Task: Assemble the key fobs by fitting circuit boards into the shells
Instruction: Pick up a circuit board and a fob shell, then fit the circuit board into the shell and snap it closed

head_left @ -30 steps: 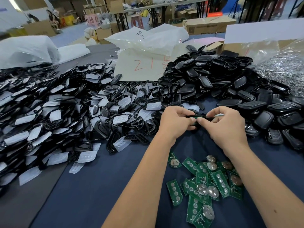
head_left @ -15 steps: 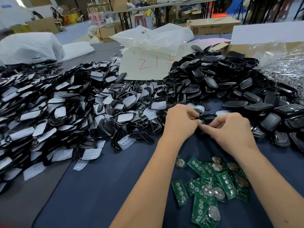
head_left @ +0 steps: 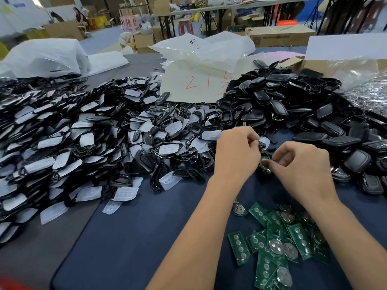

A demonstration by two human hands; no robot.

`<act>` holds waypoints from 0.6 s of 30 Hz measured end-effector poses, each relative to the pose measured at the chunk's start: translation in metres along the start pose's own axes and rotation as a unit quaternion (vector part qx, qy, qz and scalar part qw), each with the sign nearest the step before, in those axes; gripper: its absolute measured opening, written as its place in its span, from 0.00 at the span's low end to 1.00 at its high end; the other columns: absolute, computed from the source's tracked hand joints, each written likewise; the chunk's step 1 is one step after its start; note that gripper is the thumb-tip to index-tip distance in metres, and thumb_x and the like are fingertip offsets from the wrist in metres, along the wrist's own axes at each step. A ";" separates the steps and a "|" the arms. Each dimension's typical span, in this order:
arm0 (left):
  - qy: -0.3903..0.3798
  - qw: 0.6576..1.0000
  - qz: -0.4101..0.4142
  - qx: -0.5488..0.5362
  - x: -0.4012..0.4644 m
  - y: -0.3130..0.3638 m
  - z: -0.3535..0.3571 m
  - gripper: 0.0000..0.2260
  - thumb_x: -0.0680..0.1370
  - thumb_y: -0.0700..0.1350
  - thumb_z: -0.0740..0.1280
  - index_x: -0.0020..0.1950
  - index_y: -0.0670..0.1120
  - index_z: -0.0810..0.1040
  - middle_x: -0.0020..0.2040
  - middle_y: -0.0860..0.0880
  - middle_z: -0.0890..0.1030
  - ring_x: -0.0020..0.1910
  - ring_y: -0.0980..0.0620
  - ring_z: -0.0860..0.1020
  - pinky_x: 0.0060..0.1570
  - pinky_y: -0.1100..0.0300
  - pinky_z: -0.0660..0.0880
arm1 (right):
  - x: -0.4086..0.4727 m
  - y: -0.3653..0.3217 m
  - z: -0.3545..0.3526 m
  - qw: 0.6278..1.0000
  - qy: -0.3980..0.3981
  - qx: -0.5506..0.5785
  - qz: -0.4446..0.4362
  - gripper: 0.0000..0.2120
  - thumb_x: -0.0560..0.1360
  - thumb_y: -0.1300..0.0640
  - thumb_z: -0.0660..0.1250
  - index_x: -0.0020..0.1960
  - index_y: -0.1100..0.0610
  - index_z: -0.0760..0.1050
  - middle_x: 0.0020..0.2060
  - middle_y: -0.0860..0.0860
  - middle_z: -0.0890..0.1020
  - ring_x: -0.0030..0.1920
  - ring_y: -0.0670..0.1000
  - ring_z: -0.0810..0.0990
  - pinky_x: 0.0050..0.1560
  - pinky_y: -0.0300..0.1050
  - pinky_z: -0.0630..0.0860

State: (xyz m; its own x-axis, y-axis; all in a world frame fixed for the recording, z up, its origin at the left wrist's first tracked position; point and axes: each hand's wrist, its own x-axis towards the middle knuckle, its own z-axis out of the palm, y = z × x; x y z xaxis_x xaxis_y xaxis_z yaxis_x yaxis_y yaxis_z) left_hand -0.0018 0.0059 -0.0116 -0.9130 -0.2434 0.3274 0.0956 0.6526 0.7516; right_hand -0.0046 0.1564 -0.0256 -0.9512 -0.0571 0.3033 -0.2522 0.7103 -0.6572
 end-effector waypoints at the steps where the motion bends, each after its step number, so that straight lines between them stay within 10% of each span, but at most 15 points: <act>1: 0.019 1.000 0.005 -0.005 0.001 -0.001 -0.006 0.06 0.77 0.38 0.70 0.47 0.47 0.86 0.41 0.54 0.84 0.42 0.56 0.81 0.49 0.58 0.79 | 0.000 -0.005 0.002 1.000 0.011 0.008 -0.013 0.14 0.69 0.52 0.83 0.35 0.48 0.77 0.27 0.43 0.78 0.33 0.44 0.79 0.32 0.35 0.67; 8: 0.103 0.988 0.010 0.118 0.025 -0.039 -0.070 0.06 0.77 0.41 0.70 0.47 0.49 0.86 0.42 0.52 0.86 0.44 0.51 0.82 0.52 0.54 0.78 | 0.038 -0.077 0.046 0.988 -0.001 0.072 -0.134 0.10 0.74 0.53 0.77 0.38 0.53 0.78 0.27 0.44 0.78 0.31 0.47 0.77 0.39 0.46 0.75; 18: 0.150 0.934 -0.094 0.309 0.104 -0.133 -0.165 0.12 0.75 0.34 0.66 0.54 0.42 0.86 0.51 0.40 0.86 0.54 0.38 0.81 0.58 0.48 0.77 | 0.149 -0.180 0.153 0.947 -0.145 -0.078 -0.275 0.09 0.82 0.58 0.66 0.59 0.57 0.82 0.52 0.55 0.84 0.57 0.58 0.79 0.59 0.53 0.78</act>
State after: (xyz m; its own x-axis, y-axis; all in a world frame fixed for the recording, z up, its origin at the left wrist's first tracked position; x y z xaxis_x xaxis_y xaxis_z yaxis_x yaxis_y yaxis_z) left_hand -0.0443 -0.2247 0.0168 -0.7299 -0.5251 0.4377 -0.3875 0.8453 0.3679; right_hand -0.1277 -0.0879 0.0323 -0.6976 -0.6235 0.3530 -0.7165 0.6104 -0.3378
